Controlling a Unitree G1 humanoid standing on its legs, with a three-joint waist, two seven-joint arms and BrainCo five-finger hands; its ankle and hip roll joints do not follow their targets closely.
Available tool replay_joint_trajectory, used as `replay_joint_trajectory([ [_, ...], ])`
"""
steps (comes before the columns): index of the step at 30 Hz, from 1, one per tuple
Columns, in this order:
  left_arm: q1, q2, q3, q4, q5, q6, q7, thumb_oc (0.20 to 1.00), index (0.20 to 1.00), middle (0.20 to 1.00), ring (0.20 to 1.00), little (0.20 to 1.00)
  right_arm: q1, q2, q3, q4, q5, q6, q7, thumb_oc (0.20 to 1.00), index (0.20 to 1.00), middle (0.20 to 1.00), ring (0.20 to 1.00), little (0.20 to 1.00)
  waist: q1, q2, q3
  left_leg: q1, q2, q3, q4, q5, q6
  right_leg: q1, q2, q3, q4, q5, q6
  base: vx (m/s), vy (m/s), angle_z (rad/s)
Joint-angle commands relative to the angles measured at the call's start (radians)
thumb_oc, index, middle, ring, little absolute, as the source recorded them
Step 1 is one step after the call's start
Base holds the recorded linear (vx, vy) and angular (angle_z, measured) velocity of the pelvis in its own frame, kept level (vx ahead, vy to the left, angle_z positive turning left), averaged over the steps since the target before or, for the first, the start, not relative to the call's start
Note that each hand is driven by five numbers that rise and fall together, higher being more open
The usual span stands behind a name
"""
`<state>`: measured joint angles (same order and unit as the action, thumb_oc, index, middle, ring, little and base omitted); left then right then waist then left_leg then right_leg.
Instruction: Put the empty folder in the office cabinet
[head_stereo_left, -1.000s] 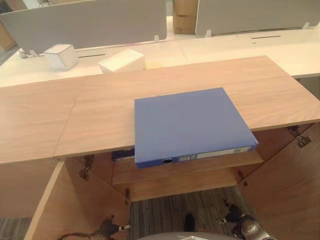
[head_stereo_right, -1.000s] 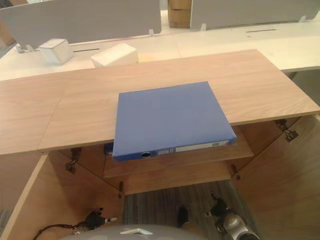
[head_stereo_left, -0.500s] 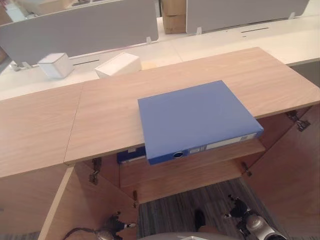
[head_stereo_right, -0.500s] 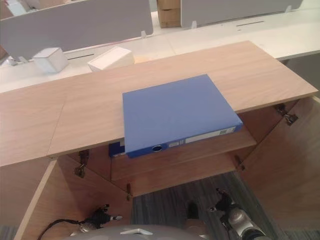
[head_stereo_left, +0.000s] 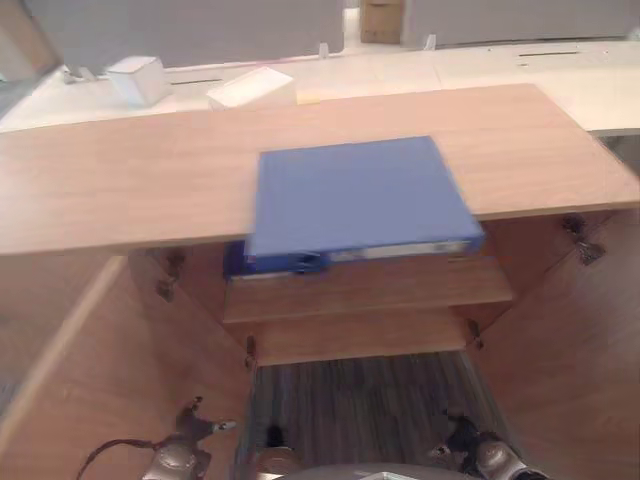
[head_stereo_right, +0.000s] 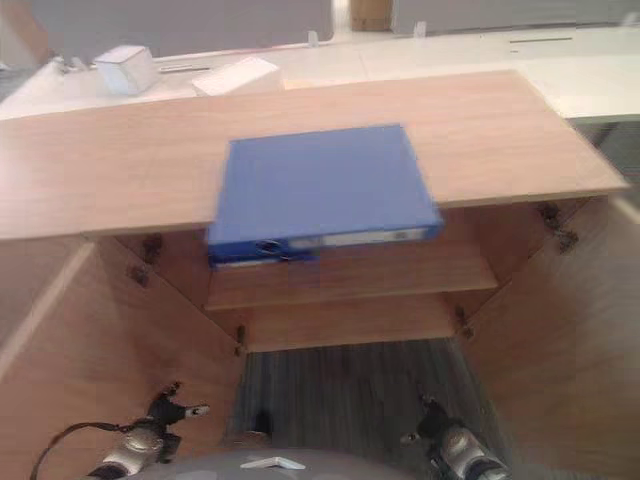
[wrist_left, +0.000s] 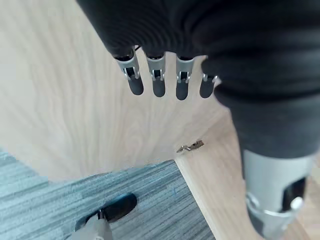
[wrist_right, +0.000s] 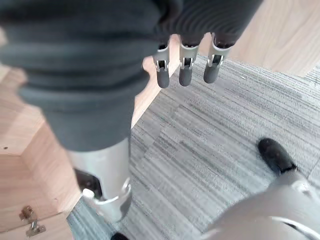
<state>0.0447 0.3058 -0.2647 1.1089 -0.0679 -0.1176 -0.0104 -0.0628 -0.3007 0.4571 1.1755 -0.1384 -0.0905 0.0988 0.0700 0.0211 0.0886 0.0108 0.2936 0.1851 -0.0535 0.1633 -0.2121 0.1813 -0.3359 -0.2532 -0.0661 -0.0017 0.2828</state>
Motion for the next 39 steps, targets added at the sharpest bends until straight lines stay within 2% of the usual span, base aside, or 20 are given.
replay_joint_trajectory([
  [1, -0.061, 0.009, -0.017, -0.011, -0.032, -0.045, 0.021, 1.0, 1.0, 1.0, 1.0, 1.0, 0.01, -0.046, 0.01, -0.067, 0.006, -0.011, -0.028, 1.0, 1.0, 1.0, 1.0, 1.0, -0.044, -0.013, -0.016, -0.01, -0.084, -0.034, 0.04, -0.105, 0.081, -0.154, 0.103, 0.116, 0.024, 0.055, -0.109, -0.01, -0.222, -0.04],
  [2, -0.06, 0.008, -0.017, -0.012, -0.032, -0.045, 0.021, 1.0, 1.0, 1.0, 1.0, 1.0, 0.011, -0.047, 0.01, -0.067, 0.006, -0.011, -0.028, 1.0, 1.0, 1.0, 1.0, 1.0, -0.045, -0.011, -0.015, -0.008, -0.082, -0.036, 0.037, -0.103, 0.08, -0.152, 0.106, 0.114, 0.024, 0.054, -0.111, -0.03, -0.21, 0.28],
  [3, -0.059, 0.005, -0.018, -0.037, -0.036, -0.047, 0.032, 1.0, 1.0, 1.0, 1.0, 1.0, 0.01, -0.052, 0.013, -0.069, 0.005, -0.014, -0.033, 1.0, 1.0, 1.0, 1.0, 1.0, -0.047, 0.003, -0.008, -0.015, -0.06, -0.052, 0.015, -0.062, 0.067, -0.147, 0.136, 0.106, 0.016, 0.034, -0.124, -0.03, -0.149, 0.13],
  [8, -0.05, 0.024, 0.012, -0.139, -0.035, -0.054, 0.065, 1.0, 1.0, 1.0, 1.0, 1.0, 0.008, -0.077, -0.002, -0.084, 0.021, -0.021, -0.045, 1.0, 1.0, 1.0, 1.0, 1.0, -0.051, 0.02, 0.01, -0.044, -0.035, -0.052, 0.005, -0.011, 0.046, -0.13, 0.164, 0.062, -0.002, 0.019, -0.142, -0.06, -0.119, 0.19],
  [12, -0.003, 0.07, 0.062, -0.253, 0.021, -0.056, 0.088, 1.0, 1.0, 1.0, 1.0, 1.0, 0.017, -0.093, -0.023, -0.097, 0.026, -0.023, -0.044, 1.0, 1.0, 1.0, 1.0, 1.0, -0.05, 0.037, 0.004, -0.034, -0.044, -0.033, 0.039, -0.043, 0.053, -0.115, 0.164, 0.03, -0.007, 0.009, -0.149, -0.03, -0.022, 0.1],
  [14, 0.022, 0.09, 0.09, -0.299, 0.059, -0.05, 0.098, 1.0, 1.0, 1.0, 1.0, 1.0, 0.026, -0.099, -0.046, -0.105, 0.025, -0.023, -0.046, 1.0, 1.0, 1.0, 1.0, 1.0, -0.053, 0.049, -0.004, -0.028, -0.046, -0.024, 0.032, -0.037, 0.052, -0.105, 0.166, 0.022, -0.008, 0.007, -0.15, 0.03, 0.064, -0.07],
  [19, 0.063, 0.163, 0.163, -0.382, 0.187, -0.043, 0.141, 1.0, 1.0, 1.0, 1.0, 1.0, 0.041, -0.108, -0.075, -0.116, 0.007, -0.019, -0.032, 1.0, 1.0, 1.0, 1.0, 1.0, -0.05, 0.062, -0.029, 0.015, -0.063, -0.005, -0.015, -0.052, 0.053, -0.088, 0.145, 0.006, -0.011, 0.019, -0.133, 0.06, 0.096, 0.2],
  [24, 0.08, 0.233, 0.233, -0.49, 0.279, -0.035, 0.177, 1.0, 1.0, 1.0, 1.0, 1.0, 0.051, -0.108, -0.089, -0.126, -0.013, -0.009, -0.017, 1.0, 1.0, 1.0, 1.0, 1.0, -0.052, 0.048, -0.039, 0.033, -0.097, -0.003, -0.023, -0.089, 0.068, -0.088, 0.107, 0.018, -0.006, 0.041, -0.112, 0.03, 0.121, -0.03],
  [26, 0.072, 0.263, 0.242, -0.528, 0.316, -0.045, 0.19, 1.0, 1.0, 1.0, 1.0, 1.0, 0.047, -0.105, -0.087, -0.121, -0.023, -0.006, -0.007, 1.0, 1.0, 1.0, 1.0, 1.0, -0.05, 0.036, -0.037, 0.036, -0.122, -0.009, -0.018, -0.113, 0.084, -0.099, 0.077, 0.032, 0.008, 0.058, -0.097, 0.01, 0.205, -0.03],
  [30, 0.077, 0.28, 0.245, -0.577, 0.35, -0.047, 0.191, 1.0, 1.0, 1.0, 1.0, 1.0, 0.041, -0.1, -0.082, -0.12, -0.035, -0.004, -0.003, 1.0, 1.0, 1.0, 1.0, 1.0, -0.045, 0.024, -0.037, 0.041, -0.153, -0.005, -0.018, -0.134, 0.101, -0.116, 0.049, 0.046, 0.014, 0.077, -0.081, -0.01, 0.14, -0.05],
  [32, 0.061, 0.319, 0.242, -0.638, 0.399, -0.055, 0.196, 1.0, 1.0, 1.0, 1.0, 1.0, 0.022, -0.089, -0.067, -0.116, -0.063, -0.004, -0.003, 1.0, 1.0, 1.0, 1.0, 1.0, -0.037, 0.009, -0.034, 0.044, -0.185, 0.013, -0.018, -0.154, 0.121, -0.145, 0.018, 0.061, 0.038, 0.096, -0.065, -0.03, 0.158, -0.12],
  [35, 0.037, 0.359, 0.231, -0.671, 0.448, -0.068, 0.219, 1.0, 1.0, 1.0, 1.0, 1.0, 0.012, -0.079, -0.04, -0.128, -0.082, -0.006, -0.006, 1.0, 1.0, 1.0, 1.0, 1.0, -0.039, -0.004, -0.029, 0.054, -0.196, 0.03, -0.018, -0.163, 0.129, -0.163, 0.005, 0.076, 0.062, 0.116, -0.057, 0.0, 0.024, -0.21],
  [39, 0.011, 0.41, 0.195, -0.69, 0.56, -0.074, 0.257, 1.0, 1.0, 1.0, 1.0, 1.0, 0.03, -0.059, -0.03, -0.119, -0.078, -0.011, -0.011, 1.0, 1.0, 1.0, 1.0, 1.0, -0.046, -0.013, -0.047, 0.082, -0.186, 0.056, -0.023, -0.17, 0.12, -0.144, 0.01, 0.075, 0.023, 0.116, -0.058, 0.06, -0.044, -0.3],
])
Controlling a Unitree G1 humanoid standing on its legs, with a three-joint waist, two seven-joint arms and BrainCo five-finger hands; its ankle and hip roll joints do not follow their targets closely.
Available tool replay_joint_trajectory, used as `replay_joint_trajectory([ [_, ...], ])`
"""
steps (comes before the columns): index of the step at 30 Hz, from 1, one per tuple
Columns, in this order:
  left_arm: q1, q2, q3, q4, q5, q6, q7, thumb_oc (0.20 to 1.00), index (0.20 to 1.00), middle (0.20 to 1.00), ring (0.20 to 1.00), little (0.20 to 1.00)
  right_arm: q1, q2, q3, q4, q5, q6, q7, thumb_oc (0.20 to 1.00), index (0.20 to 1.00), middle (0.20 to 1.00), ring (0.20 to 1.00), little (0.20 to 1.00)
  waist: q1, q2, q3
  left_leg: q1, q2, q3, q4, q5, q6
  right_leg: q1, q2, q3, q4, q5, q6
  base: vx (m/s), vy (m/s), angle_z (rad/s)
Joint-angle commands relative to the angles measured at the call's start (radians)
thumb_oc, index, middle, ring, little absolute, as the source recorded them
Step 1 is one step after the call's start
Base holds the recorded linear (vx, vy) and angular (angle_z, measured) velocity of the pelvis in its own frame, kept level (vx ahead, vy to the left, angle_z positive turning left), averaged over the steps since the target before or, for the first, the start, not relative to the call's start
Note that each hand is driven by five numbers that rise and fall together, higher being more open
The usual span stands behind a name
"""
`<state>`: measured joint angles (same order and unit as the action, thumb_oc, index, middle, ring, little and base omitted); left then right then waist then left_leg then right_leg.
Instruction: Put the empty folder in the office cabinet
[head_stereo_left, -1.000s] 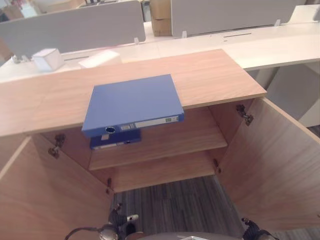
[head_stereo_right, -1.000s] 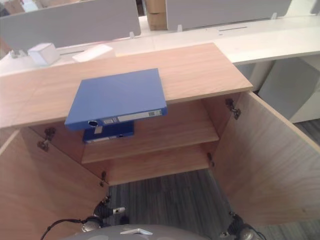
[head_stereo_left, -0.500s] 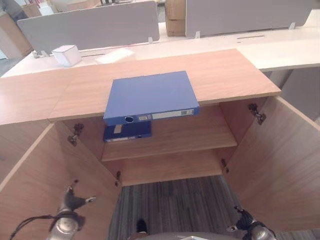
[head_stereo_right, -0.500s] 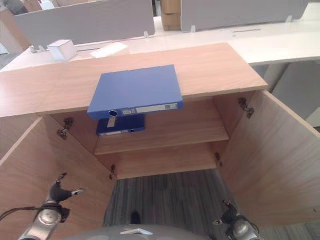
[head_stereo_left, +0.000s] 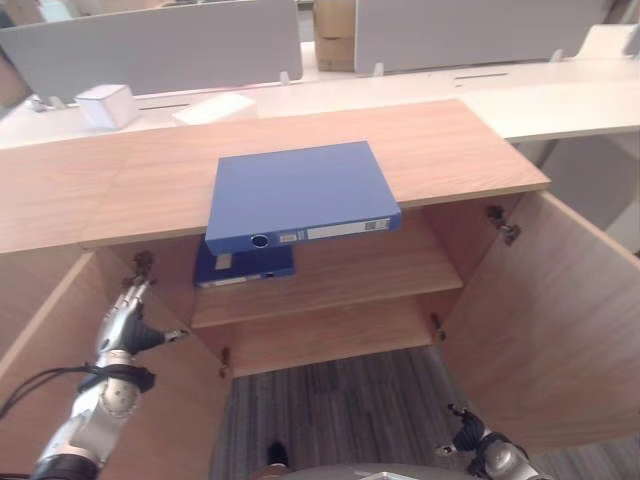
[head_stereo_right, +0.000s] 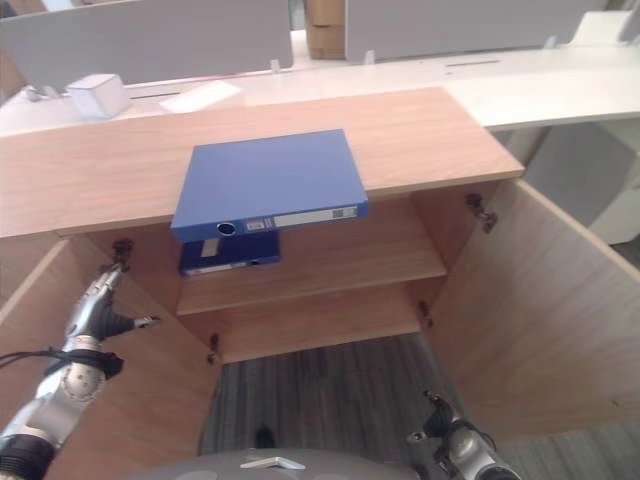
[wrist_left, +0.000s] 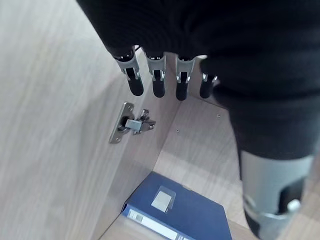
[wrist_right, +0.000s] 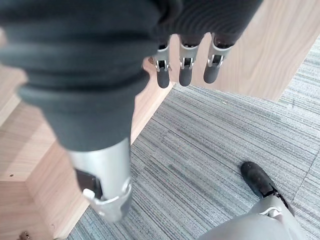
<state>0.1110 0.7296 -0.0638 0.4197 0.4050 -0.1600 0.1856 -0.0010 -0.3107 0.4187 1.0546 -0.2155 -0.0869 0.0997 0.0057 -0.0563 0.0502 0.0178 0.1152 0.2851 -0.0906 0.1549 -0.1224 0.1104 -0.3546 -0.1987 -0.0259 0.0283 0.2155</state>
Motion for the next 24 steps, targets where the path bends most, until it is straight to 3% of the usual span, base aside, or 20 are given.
replay_joint_trajectory([
  [1, -0.057, -0.003, -0.004, -0.017, 0.107, -0.028, 0.072, 1.0, 1.0, 1.0, 1.0, 1.0, -0.026, -0.047, 0.007, 0.008, 0.003, -0.016, -0.014, 1.0, 1.0, 1.0, 1.0, 1.0, 0.016, 0.063, -0.012, 0.079, 0.0, -0.043, 0.013, -0.161, 0.026, -0.068, 0.034, 0.021, -0.027, 0.083, 0.007, 0.05, -0.075, -0.28],
  [12, -0.026, 0.025, 0.045, -0.147, 0.289, -0.025, 0.187, 1.0, 1.0, 1.0, 1.0, 1.0, 0.008, -0.032, -0.003, 0.032, 0.036, -0.031, -0.037, 1.0, 1.0, 1.0, 1.0, 1.0, 0.012, 0.063, -0.032, 0.101, 0.053, -0.054, 0.005, -0.148, -0.007, -0.028, 0.086, 0.007, -0.058, 0.052, -0.012, 0.03, -0.049, -0.05],
  [24, 0.005, 0.035, 0.098, -0.228, 0.391, -0.01, 0.257, 1.0, 1.0, 1.0, 1.0, 1.0, 0.016, -0.013, -0.004, 0.053, 0.049, -0.044, -0.054, 1.0, 1.0, 1.0, 1.0, 1.0, 0.013, 0.06, -0.037, 0.106, 0.055, -0.065, 0.004, -0.153, -0.011, -0.012, 0.094, -0.003, -0.058, 0.044, -0.016, 0.01, -0.008, 0.03],
])
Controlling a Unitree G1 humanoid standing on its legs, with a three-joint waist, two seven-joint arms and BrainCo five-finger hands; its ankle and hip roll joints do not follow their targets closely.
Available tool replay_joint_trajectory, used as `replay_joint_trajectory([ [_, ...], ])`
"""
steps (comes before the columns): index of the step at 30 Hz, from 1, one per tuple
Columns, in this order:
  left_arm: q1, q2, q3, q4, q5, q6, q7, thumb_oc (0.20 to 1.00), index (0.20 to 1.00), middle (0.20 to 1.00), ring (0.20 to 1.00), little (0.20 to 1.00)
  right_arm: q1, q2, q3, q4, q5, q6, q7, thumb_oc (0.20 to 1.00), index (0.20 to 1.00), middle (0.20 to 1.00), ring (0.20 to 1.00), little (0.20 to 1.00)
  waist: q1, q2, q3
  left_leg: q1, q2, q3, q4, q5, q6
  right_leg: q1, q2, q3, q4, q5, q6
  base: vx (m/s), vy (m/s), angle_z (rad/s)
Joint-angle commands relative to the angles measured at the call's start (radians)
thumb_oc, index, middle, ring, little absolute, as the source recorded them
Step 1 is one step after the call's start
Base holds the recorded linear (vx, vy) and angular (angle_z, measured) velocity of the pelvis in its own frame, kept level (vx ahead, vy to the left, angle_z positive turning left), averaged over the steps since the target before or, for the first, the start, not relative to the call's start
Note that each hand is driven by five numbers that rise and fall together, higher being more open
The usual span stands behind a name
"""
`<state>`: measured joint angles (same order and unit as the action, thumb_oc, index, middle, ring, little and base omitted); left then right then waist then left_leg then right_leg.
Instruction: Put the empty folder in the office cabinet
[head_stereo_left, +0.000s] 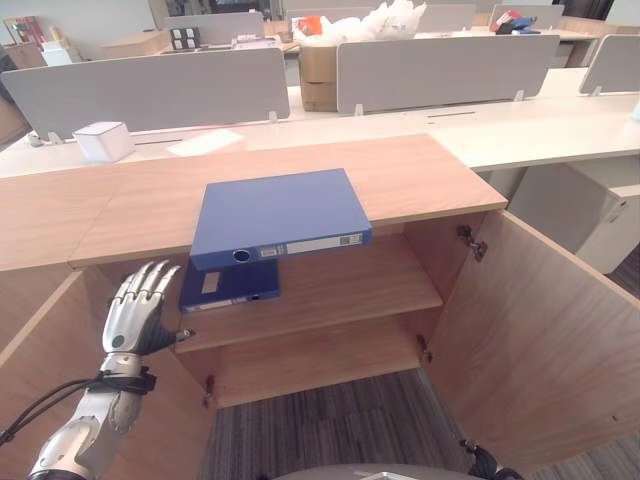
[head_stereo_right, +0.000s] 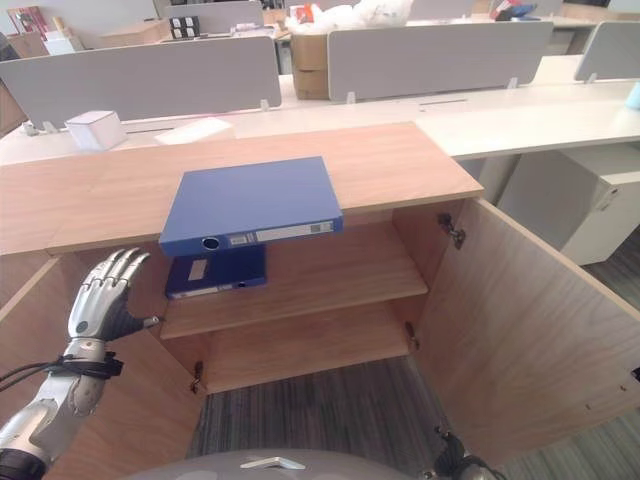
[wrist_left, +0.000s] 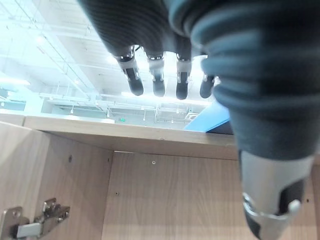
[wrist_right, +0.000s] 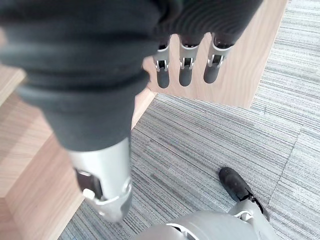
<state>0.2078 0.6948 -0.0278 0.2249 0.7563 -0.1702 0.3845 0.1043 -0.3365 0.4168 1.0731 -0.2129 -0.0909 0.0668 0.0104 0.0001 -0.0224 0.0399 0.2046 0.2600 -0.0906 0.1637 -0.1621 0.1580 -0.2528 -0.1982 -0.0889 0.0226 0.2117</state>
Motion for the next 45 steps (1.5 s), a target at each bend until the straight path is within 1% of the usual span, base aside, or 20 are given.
replay_joint_trajectory([
  [1, -0.099, 0.073, 0.056, -0.034, 0.047, 0.0, 0.064, 1.0, 1.0, 1.0, 1.0, 1.0, -0.089, 0.014, -0.001, 0.035, 0.048, -0.04, -0.022, 1.0, 1.0, 1.0, 1.0, 1.0, 0.008, 0.003, 0.036, 0.083, -0.034, -0.04, 0.003, -0.161, 0.029, -0.06, -0.008, -0.002, 0.005, 0.05, -0.012, 0.0, 0.0, 0.0],
  [8, -0.154, 0.084, 0.024, -0.034, 0.067, 0.01, 0.087, 1.0, 1.0, 1.0, 1.0, 1.0, -0.09, 0.019, 0.007, 0.036, 0.051, -0.042, -0.028, 1.0, 1.0, 1.0, 1.0, 1.0, -0.002, -0.001, 0.032, 0.087, -0.033, -0.036, 0.003, -0.166, 0.029, -0.062, -0.006, 0.007, 0.005, 0.051, -0.011, 0.0, 0.0, 0.0],
  [15, -0.178, 0.087, 0.059, -0.076, 0.073, 0.023, 0.12, 1.0, 1.0, 1.0, 1.0, 1.0, -0.08, 0.029, 0.007, 0.044, 0.058, -0.04, -0.03, 1.0, 1.0, 1.0, 1.0, 1.0, -0.006, -0.005, 0.027, 0.094, -0.031, -0.029, 0.003, -0.169, 0.027, -0.064, -0.001, 0.015, 0.003, 0.05, -0.013, 0.01, -0.006, -0.02],
  [22, -0.203, 0.093, 0.055, -0.099, 0.072, 0.018, 0.12, 1.0, 1.0, 1.0, 1.0, 1.0, -0.076, 0.029, 0.013, 0.042, 0.059, -0.041, -0.029, 1.0, 1.0, 1.0, 1.0, 1.0, -0.013, -0.005, 0.024, 0.099, -0.029, -0.026, 0.003, -0.171, 0.026, -0.064, 0.003, 0.016, 0.004, 0.049, -0.014, 0.0, 0.0, 0.0],
  [25, -0.262, 0.091, 0.0, -0.078, 0.068, 0.018, 0.118, 1.0, 1.0, 1.0, 1.0, 1.0, -0.076, 0.027, 0.026, 0.029, 0.06, -0.04, -0.026, 1.0, 1.0, 1.0, 1.0, 1.0, -0.022, -0.005, 0.022, 0.101, -0.025, -0.024, 0.003, -0.171, 0.025, -0.065, 0.008, 0.022, 0.003, 0.046, -0.015, 0.0, 0.0, 0.0],
  [27, -0.278, 0.091, -0.017, -0.07, 0.067, 0.019, 0.116, 1.0, 1.0, 1.0, 1.0, 1.0, -0.078, 0.025, 0.028, 0.027, 0.06, -0.04, -0.025, 1.0, 1.0, 1.0, 1.0, 1.0, -0.024, -0.004, 0.023, 0.1, -0.025, -0.024, 0.003, -0.171, 0.024, -0.066, 0.008, 0.025, 0.003, 0.046, -0.016, 0.0, 0.0, 0.0],
  [29, -0.324, 0.08, -0.075, -0.041, 0.062, 0.02, 0.109, 1.0, 1.0, 1.0, 1.0, 1.0, -0.078, 0.024, 0.034, 0.021, 0.063, -0.038, -0.026, 1.0, 1.0, 1.0, 1.0, 1.0, -0.034, -0.003, 0.022, 0.099, -0.023, -0.023, 0.003, -0.169, 0.024, -0.069, 0.013, 0.031, 0.003, 0.044, -0.019, 0.01, -0.023, -0.06],
  [35, -0.414, 0.053, -0.183, 0.038, 0.064, 0.034, 0.104, 1.0, 1.0, 1.0, 1.0, 1.0, -0.082, 0.02, 0.046, 0.017, 0.069, -0.038, -0.032, 1.0, 1.0, 1.0, 1.0, 1.0, -0.055, 0.0, 0.02, 0.099, -0.019, -0.018, 0.003, -0.171, 0.022, -0.079, 0.022, 0.045, 0.002, 0.043, -0.021, 0.0, -0.009, -0.02],
  [41, -0.47, 0.041, -0.243, 0.099, 0.065, 0.049, 0.105, 1.0, 1.0, 1.0, 1.0, 1.0, -0.085, 0.019, 0.055, 0.018, 0.072, -0.042, -0.041, 1.0, 1.0, 1.0, 1.0, 1.0, -0.07, -0.002, 0.018, 0.102, -0.013, -0.005, 0.003, -0.172, 0.021, -0.088, 0.03, 0.065, 0.002, 0.045, -0.023, 0.01, -0.014, -0.05],
  [45, -0.485, 0.04, -0.26, 0.128, 0.07, 0.057, 0.107, 1.0, 1.0, 1.0, 1.0, 1.0, -0.085, 0.019, 0.057, 0.018, 0.073, -0.044, -0.044, 1.0, 1.0, 1.0, 1.0, 1.0, -0.074, -0.003, 0.016, 0.104, -0.012, 0.001, 0.003, -0.173, 0.021, -0.089, 0.033, 0.07, 0.002, 0.046, -0.023, 0.01, -0.008, -0.06],
])
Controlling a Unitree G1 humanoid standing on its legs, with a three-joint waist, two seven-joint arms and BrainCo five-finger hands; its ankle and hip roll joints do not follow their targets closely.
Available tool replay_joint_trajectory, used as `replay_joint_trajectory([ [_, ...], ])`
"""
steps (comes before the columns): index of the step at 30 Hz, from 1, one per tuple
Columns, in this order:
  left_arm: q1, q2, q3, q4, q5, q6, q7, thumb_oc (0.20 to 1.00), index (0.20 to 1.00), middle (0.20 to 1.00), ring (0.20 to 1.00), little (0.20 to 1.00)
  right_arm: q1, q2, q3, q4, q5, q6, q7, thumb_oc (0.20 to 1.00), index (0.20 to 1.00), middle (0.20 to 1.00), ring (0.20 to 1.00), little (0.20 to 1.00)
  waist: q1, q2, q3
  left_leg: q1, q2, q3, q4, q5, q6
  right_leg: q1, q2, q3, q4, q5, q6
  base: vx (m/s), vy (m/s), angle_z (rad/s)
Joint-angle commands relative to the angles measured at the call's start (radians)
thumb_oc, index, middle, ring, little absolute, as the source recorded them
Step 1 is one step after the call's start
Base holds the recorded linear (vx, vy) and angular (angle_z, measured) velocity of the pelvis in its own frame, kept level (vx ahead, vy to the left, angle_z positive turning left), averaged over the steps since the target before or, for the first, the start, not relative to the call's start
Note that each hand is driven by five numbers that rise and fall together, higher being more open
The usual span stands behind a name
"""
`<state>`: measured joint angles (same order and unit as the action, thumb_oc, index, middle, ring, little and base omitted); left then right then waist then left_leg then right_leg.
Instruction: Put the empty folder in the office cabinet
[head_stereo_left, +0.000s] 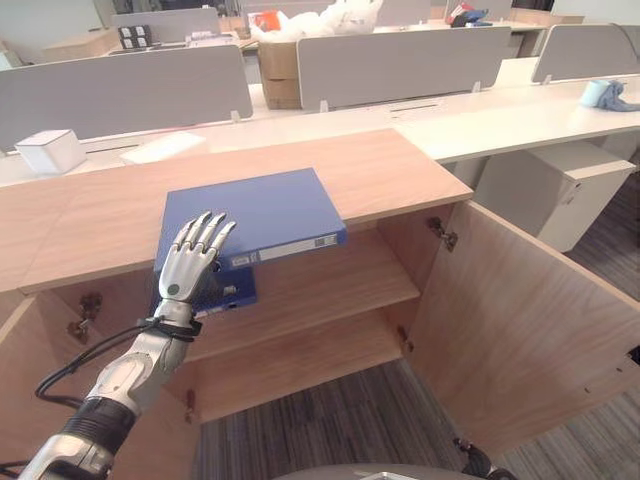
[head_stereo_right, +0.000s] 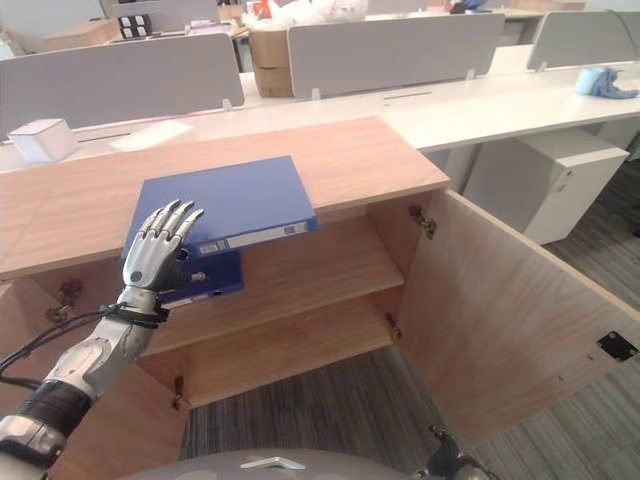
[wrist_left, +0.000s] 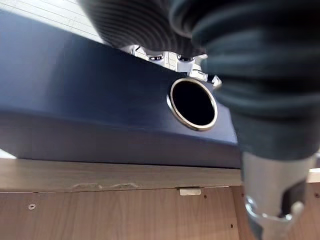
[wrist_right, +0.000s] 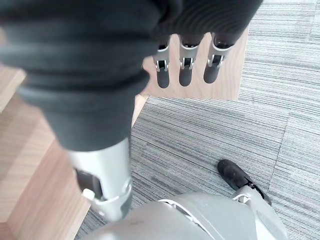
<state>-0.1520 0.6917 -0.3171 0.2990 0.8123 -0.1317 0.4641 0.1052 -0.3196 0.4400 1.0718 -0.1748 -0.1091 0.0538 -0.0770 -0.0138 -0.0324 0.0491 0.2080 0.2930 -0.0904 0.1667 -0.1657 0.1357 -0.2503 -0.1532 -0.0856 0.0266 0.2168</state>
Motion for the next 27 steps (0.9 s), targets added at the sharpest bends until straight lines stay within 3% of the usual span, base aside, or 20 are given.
replay_joint_trajectory([
  [1, -0.133, 0.043, 0.022, 0.076, 0.02, 0.027, 0.033, 1.0, 1.0, 1.0, 1.0, 1.0, -0.085, 0.004, 0.036, 0.02, 0.034, -0.028, -0.031, 1.0, 1.0, 1.0, 1.0, 1.0, 0.009, 0.011, 0.024, 0.098, -0.014, -0.027, 0.003, -0.177, 0.024, -0.068, 0.031, 0.03, -0.002, 0.042, -0.028, 0.02, 0.0, -0.08],
  [13, -0.286, 0.035, -0.085, 0.343, 0.009, 0.1, 0.068, 1.0, 1.0, 1.0, 1.0, 1.0, -0.096, -0.005, 0.06, 0.027, 0.041, -0.04, -0.036, 1.0, 1.0, 1.0, 1.0, 1.0, -0.014, 0.009, 0.016, 0.108, -0.022, -0.009, 0.003, -0.182, 0.027, -0.075, 0.031, 0.049, -0.001, 0.053, -0.022, 0.0, 0.012, -0.06],
  [14, -0.29, 0.033, -0.089, 0.347, 0.008, 0.099, 0.07, 0.523, 0.523, 0.523, 0.523, 0.523, -0.096, -0.005, 0.059, 0.027, 0.041, -0.04, -0.036, 1.0, 1.0, 1.0, 1.0, 1.0, -0.013, 0.009, 0.017, 0.108, -0.022, -0.009, 0.003, -0.182, 0.027, -0.076, 0.031, 0.049, -0.001, 0.053, -0.022, 0.0, 0.004, -0.04],
  [15, -0.296, 0.033, -0.097, 0.362, 0.002, 0.101, 0.068, 0.2, 0.2, 0.2, 0.2, 0.2, -0.099, -0.005, 0.06, 0.027, 0.043, -0.041, -0.036, 1.0, 1.0, 1.0, 1.0, 1.0, -0.014, 0.008, 0.016, 0.109, -0.023, -0.007, 0.003, -0.183, 0.027, -0.075, 0.031, 0.05, -0.001, 0.053, -0.021, 0.01, 0.016, -0.05],
  [27, -0.257, 0.081, -0.025, 0.252, -0.045, 0.073, 0.063, 0.2, 0.2, 0.2, 0.2, 0.2, -0.093, 0.005, 0.05, 0.042, 0.041, -0.041, -0.042, 1.0, 1.0, 1.0, 1.0, 1.0, -0.005, 0.006, 0.015, 0.113, -0.028, -0.01, 0.003, -0.185, 0.029, -0.069, 0.025, 0.047, -0.001, 0.053, -0.019, 0.0, 0.0, 0.0],
])
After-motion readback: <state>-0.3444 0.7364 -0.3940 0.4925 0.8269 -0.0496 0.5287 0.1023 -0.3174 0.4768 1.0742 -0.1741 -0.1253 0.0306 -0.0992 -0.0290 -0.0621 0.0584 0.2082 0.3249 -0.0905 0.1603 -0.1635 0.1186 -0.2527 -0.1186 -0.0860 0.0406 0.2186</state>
